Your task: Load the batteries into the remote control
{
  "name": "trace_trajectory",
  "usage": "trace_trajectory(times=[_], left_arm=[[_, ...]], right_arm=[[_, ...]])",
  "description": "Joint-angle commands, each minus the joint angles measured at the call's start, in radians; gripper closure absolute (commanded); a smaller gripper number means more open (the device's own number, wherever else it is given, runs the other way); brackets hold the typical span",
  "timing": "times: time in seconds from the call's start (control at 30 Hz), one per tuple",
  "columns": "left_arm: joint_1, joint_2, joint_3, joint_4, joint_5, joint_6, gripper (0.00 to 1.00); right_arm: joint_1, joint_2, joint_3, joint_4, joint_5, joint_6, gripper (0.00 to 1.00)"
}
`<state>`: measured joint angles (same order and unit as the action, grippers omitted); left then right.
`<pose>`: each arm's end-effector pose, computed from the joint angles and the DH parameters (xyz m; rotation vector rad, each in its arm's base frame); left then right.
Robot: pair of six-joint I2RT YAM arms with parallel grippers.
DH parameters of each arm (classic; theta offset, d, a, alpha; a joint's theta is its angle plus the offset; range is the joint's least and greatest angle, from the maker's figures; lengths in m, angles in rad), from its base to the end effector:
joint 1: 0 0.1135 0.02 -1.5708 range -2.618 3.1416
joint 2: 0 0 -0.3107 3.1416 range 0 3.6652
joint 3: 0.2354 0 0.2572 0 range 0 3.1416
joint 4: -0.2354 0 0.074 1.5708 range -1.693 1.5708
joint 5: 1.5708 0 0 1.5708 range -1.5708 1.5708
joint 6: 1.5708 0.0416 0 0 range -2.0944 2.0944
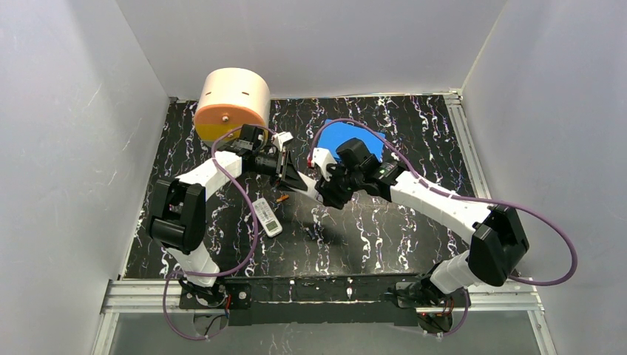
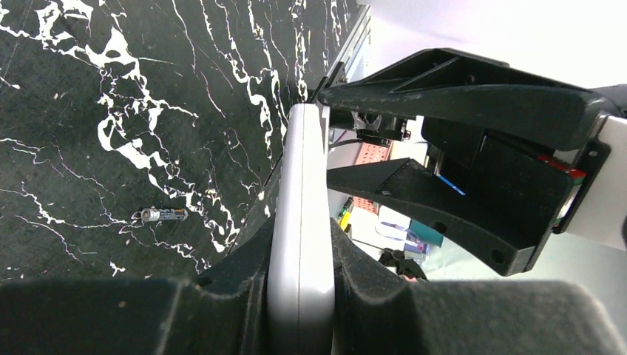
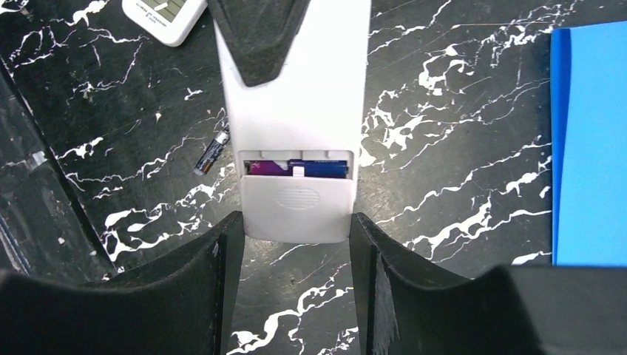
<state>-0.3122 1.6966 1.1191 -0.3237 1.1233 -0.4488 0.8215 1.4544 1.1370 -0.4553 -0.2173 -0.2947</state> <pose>0.3295 -0.1458 0.2633 0.3609 2.4335 -1.7146 0.2130 0.2421 0.3210 -1.3511 1.9578 0.5111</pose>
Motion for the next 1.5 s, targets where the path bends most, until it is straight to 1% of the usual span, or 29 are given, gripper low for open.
trace_trajectory(times=[0.0,0.4,0.67,1.47], left_arm=[[-0.001,-0.04,-0.001,-0.044,0.051,0.04,1.0],[-0.003,-0.04,0.009,-0.06,0.057,0.05,1.0],[-0.011,-0.043,0.004,-0.076,0.057,0.07,1.0],[-0.026,-0.03,0.013,-0.082,0.025,0.047,1.0]], right_arm=[[0.004,-0.004,0.057,0.001,0.022,-0.007,0.57],[0.023,0.04,0.088,-0.061,-0.012,-0.061,0.57],[0.028,0.05,0.093,-0.057,-0.014,-0.07,0.57],[0.043,0.038,0.073,-0.018,0.033,-0.067,0.57]])
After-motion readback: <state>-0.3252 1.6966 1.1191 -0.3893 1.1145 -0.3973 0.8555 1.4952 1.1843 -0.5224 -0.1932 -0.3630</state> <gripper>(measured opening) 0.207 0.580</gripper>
